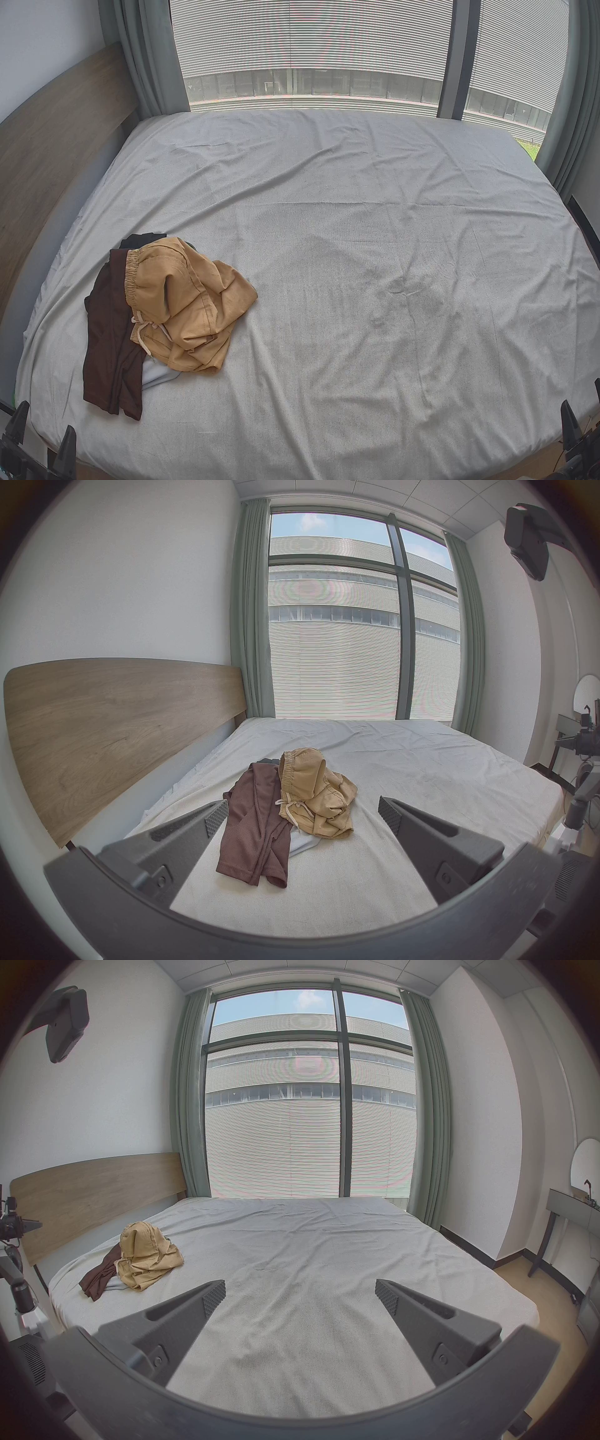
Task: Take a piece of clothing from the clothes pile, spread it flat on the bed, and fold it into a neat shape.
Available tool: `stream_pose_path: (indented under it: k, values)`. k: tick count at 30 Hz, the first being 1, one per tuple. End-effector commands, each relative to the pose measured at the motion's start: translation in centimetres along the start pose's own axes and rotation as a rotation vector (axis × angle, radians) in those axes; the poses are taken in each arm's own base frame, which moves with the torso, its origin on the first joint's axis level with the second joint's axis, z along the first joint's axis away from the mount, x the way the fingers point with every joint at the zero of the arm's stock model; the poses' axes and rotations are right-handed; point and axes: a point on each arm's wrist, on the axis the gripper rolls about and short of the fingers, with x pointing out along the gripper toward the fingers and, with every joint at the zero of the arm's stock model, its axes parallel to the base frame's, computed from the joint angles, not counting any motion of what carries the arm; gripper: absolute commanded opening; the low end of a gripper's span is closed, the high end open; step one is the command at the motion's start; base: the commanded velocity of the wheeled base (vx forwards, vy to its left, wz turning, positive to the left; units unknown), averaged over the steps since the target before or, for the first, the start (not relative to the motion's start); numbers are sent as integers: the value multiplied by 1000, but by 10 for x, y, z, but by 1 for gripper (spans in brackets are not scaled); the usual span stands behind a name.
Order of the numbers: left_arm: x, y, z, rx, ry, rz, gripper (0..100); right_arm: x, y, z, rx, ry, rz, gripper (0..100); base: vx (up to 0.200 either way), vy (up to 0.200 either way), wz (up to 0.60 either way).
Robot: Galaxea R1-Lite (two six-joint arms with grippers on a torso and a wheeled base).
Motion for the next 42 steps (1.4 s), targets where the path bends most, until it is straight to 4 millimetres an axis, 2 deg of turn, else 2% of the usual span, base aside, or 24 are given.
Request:
stream_pose_path:
  k: [1, 15, 17, 19, 24, 26, 28, 29, 30, 36, 39, 41, 42]
  values:
    - [0, 0, -5, -3, 1, 0, 100, 0, 0, -5, 0, 3, 0, 100, 0, 0, 0]
    - [0, 0, -4, -2, -6, 2, 100, 0, 0, -5, 1, 1, 2, 100, 0, 0, 0]
    - [-2, 0, 6, -3, -59, 4, 100, 0, 0, -5, 1, 1, 0, 100, 0, 0, 0]
    - [-7, 0, 32, -1, -132, 5, 100, 0, 0, -5, 1, 1, 0, 100, 0, 0, 0]
    - [7, 0, 36, -4, -17, -57, 100, 0, 0, -5, 1, 1, 0, 100, 0, 0, 0]
    - [10, 0, 43, -17, 4, -81, 100, 0, 0, -5, 1, 1, 0, 100, 0, 0, 0]
    - [15, 0, 60, -54, 9, -102, 100, 0, 0, -5, 0, 3, 0, 100, 0, 0, 0]
    - [15, 0, 60, -54, 9, -102, 100, 0, 0, -5, 0, 3, 0, 100, 0, 0, 0]
    - [23, -1, 79, -84, 23, -129, 100, 0, 0, -5, 0, 1, 0, 100, 0, 0, 0]
    - [56, -6, 123, -91, 18, -176, 100, 0, 0, -5, 1, 1, 0, 100, 0, 0, 0]
    - [76, -9, 131, -93, 38, -178, 100, 0, 0, -5, 1, 3, 0, 100, 0, 0, 0]
    - [79, -9, 131, -94, 45, -177, 100, 0, 0, -5, 1, 3, 0, 100, 0, 0, 0]
    - [92, -12, 131, -93, 62, -184, 100, 0, 0, -5, 1, 1, 0, 100, 0, 0, 0]
